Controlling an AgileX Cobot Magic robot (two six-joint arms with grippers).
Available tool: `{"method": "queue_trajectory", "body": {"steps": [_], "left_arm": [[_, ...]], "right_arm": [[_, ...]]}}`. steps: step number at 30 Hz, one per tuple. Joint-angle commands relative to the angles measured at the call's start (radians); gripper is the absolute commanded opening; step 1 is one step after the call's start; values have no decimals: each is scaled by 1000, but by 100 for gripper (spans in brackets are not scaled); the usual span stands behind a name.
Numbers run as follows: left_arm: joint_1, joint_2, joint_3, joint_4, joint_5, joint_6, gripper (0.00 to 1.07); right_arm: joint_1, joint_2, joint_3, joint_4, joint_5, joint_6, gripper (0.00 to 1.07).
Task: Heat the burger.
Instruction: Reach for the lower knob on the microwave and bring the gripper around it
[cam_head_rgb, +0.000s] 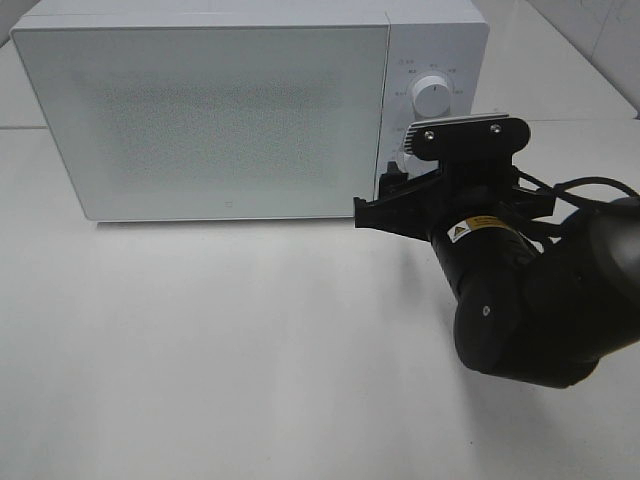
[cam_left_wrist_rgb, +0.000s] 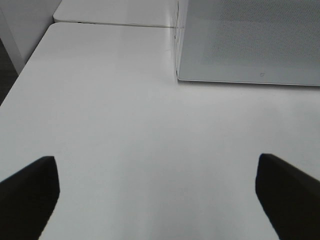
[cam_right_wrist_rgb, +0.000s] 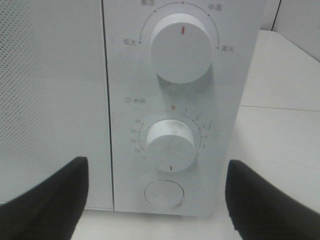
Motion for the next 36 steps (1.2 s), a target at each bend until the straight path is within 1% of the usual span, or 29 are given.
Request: {"method": "queue_trajectory", "body": {"steps": [1, 5, 18, 23, 32, 36], "left_arm": [[1, -21, 3, -2, 2, -2, 100], [1, -21, 3, -2, 2, -2, 100], [1, -21, 3, -2, 2, -2, 100], [1, -15, 3, -1, 2, -2, 100], [1, -15, 3, -1, 2, -2, 100], [1, -15, 3, -1, 2, -2, 100]], "right_arm": [[-6, 14, -28, -19, -107, -8, 75], [-41, 61, -79, -34, -97, -8, 75], [-104, 128, -170, -76, -50, 18, 75], [-131, 162, -193, -83, -44, 42, 75], [-136, 170, -195, -86, -34, 60, 75], [-145, 199, -220, -109, -16, 64, 75]]}}
